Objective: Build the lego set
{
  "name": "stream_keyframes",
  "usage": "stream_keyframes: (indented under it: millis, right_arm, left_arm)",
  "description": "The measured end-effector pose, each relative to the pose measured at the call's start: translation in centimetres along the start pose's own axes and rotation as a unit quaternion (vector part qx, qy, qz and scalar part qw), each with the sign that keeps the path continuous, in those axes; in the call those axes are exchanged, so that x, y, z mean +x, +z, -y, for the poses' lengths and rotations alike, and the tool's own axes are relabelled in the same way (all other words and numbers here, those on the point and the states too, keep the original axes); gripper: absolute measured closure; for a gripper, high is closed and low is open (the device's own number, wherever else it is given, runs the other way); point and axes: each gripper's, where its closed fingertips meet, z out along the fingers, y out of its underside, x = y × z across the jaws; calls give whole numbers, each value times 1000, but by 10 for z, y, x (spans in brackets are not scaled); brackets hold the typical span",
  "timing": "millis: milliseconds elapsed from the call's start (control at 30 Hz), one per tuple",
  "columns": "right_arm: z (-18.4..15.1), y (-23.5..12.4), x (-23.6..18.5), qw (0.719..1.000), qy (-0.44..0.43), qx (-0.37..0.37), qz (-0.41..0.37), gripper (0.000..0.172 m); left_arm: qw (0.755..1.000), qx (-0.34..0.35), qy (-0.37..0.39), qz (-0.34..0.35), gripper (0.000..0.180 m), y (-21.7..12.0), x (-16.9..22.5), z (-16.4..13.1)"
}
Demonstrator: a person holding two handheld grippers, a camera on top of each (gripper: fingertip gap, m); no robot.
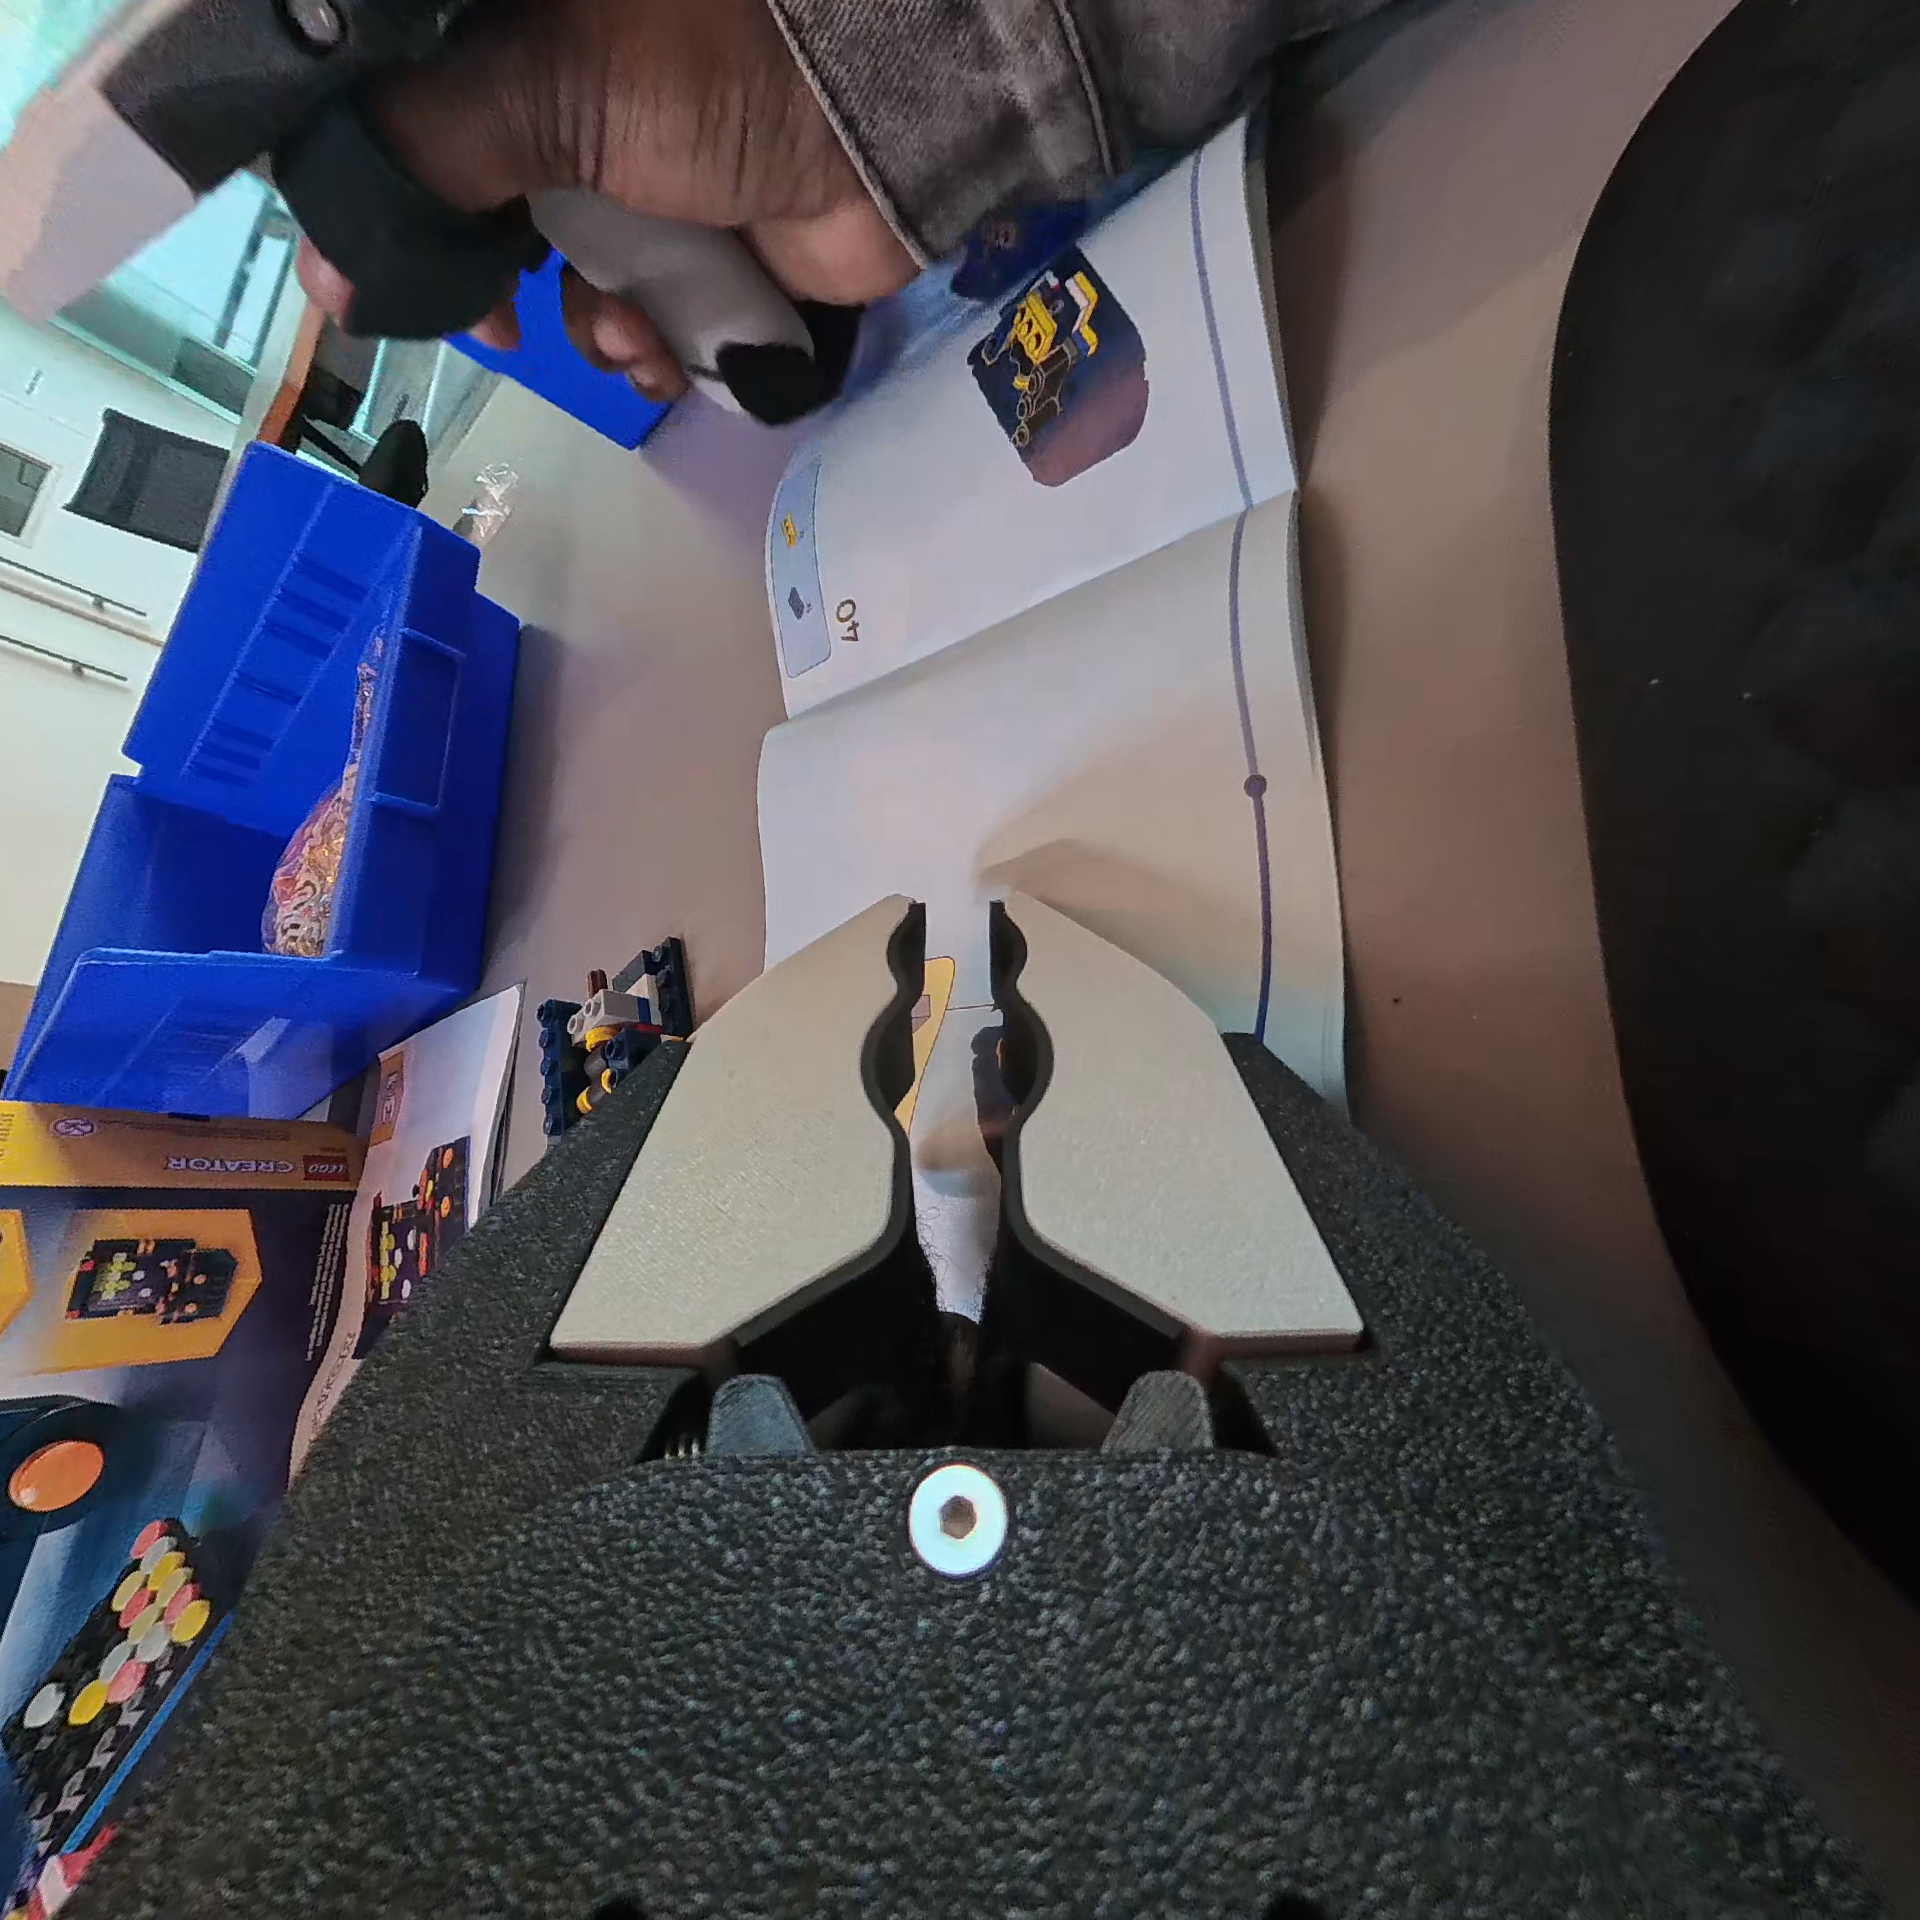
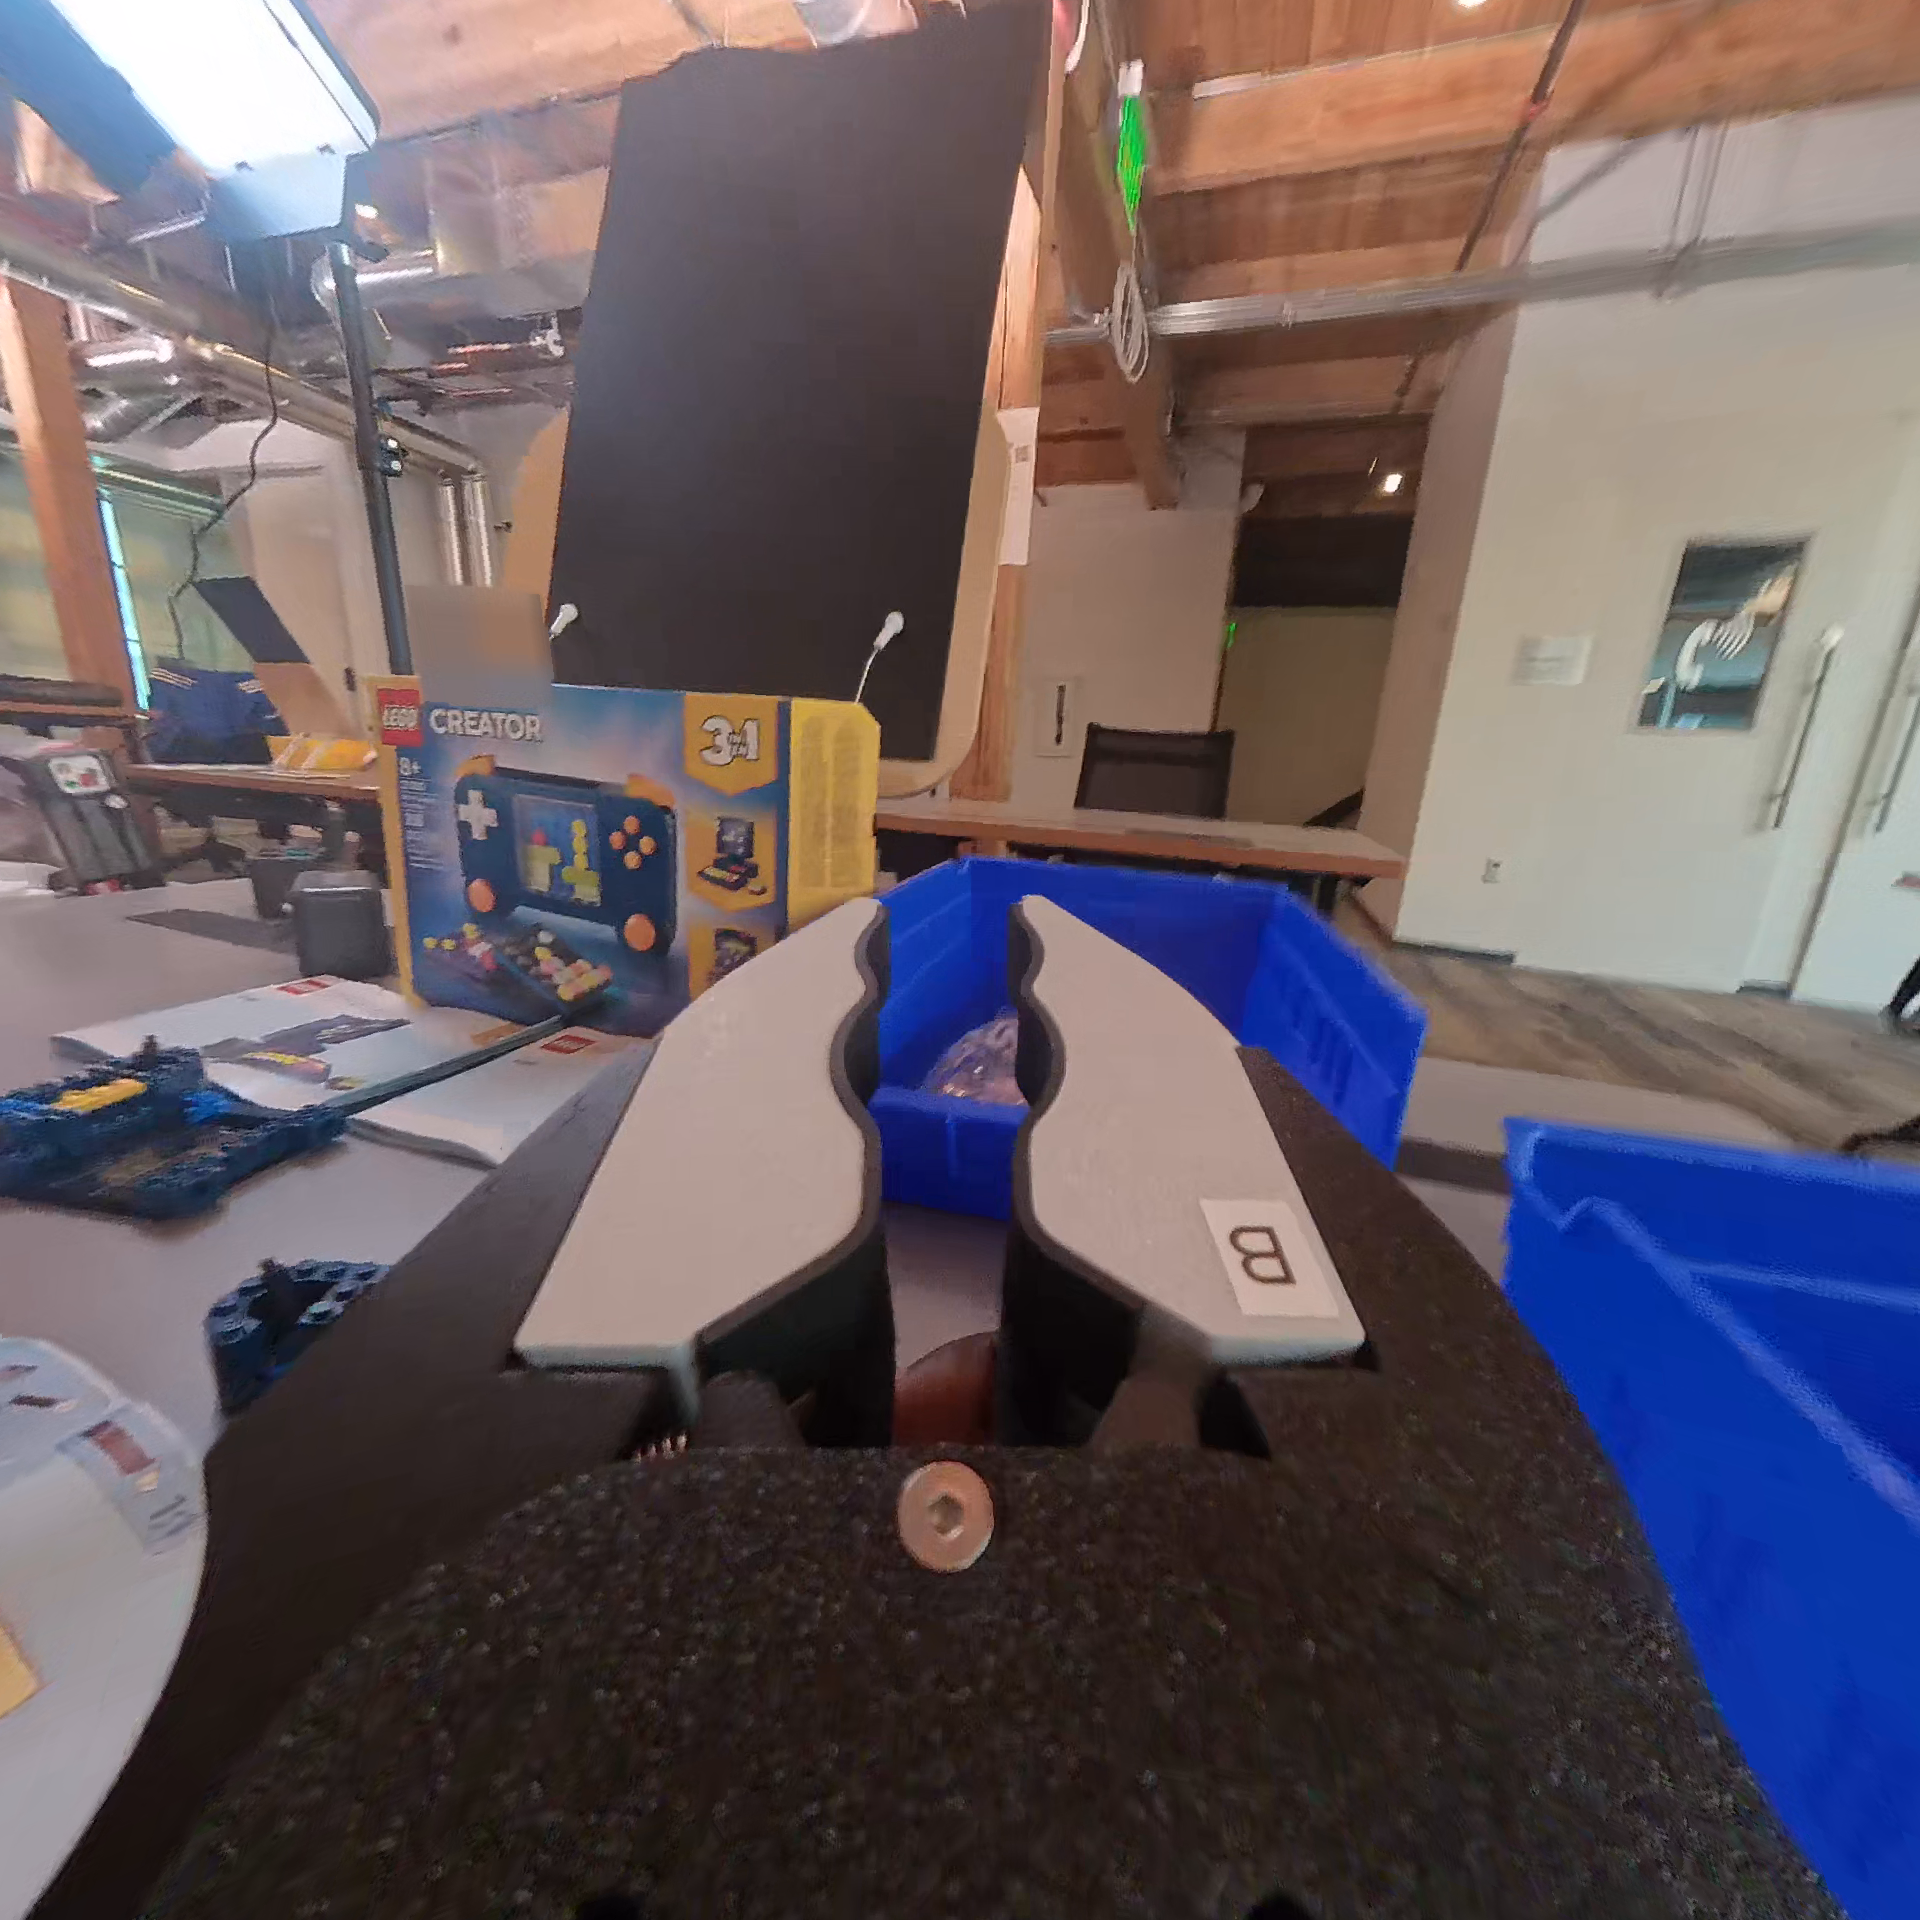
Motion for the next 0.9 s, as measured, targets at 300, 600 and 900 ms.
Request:
stream_keyframes:
  millis: [300, 600, 900]
  right_arm:
    - [41, -17, 15, 999, 4, 50, 12, 170]
    - [29, -31, -8, 987, 44, 27, 152, 169]
    - [43, -31, -18, 981, 58, 73, 171, 157]
  left_arm:
    - [1000, 1, -1, 0, 169, 0, 0, 0]
    - [1000, 6, 4, 7, 162, -1, -3, 1]
    - [882, 341, -261, 194, 99, -95, -107, 59]
